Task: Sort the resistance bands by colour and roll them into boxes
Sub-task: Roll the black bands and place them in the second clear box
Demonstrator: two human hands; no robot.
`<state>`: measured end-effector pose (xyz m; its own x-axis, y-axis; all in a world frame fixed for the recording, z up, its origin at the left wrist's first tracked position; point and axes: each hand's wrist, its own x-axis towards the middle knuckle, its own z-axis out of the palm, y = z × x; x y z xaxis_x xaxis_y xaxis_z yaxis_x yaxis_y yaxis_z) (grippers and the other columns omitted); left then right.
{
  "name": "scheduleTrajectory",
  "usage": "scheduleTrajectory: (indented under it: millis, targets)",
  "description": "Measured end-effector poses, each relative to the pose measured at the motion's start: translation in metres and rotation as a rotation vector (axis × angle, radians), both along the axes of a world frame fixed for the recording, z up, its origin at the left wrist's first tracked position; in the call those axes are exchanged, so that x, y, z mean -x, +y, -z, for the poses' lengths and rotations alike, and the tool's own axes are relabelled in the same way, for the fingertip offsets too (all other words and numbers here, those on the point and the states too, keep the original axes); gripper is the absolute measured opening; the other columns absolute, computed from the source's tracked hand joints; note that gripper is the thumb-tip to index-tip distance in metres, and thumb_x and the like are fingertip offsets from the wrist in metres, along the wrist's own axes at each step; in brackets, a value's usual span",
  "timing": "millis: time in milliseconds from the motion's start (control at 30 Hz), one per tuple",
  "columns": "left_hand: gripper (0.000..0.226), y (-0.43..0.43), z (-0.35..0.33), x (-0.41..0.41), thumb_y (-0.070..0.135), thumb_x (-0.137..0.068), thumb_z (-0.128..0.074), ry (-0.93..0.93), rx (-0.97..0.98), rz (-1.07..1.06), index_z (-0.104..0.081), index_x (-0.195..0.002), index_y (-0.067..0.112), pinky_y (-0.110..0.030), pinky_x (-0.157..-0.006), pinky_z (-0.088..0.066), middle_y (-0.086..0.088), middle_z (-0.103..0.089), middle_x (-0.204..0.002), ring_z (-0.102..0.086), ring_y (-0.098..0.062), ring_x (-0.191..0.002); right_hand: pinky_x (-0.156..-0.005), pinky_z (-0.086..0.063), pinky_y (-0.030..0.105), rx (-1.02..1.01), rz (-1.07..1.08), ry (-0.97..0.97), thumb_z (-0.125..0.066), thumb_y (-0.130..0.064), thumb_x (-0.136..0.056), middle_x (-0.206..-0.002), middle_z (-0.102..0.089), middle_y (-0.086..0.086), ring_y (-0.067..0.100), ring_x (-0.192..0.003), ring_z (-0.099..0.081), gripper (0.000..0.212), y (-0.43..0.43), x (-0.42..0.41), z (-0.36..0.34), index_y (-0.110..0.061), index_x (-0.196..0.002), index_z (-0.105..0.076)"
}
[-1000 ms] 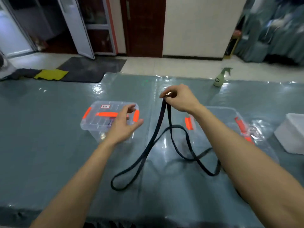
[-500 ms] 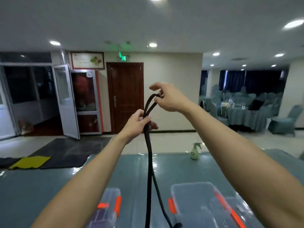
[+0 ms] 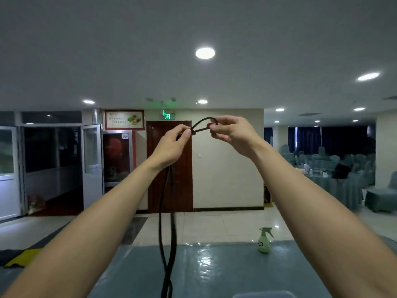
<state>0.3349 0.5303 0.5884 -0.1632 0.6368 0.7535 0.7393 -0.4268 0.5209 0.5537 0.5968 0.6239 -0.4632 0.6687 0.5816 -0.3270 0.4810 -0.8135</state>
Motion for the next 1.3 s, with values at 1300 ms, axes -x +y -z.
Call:
scheduleTrajectory:
  millis: [1300]
  targets:
    - [0.01, 0.067, 0.226, -0.17, 0.026, -0.095, -0.086, 0.219, 0.716, 0.212, -0.086, -0.104, 0.023, -0.05, -0.086, -0.066, -0.015, -0.078, -0.083, -0.082, -0.019, -0.078, -0.075, -0.051, 0.014, 0.156, 0.005, -0.684, -0.062, 0.004, -0.1, -0.099, -0.082, -0.001, 0.007, -0.09, -0.073, 0.032, 0.102, -0.189, 0.294, -0.015, -0.117, -0.081]
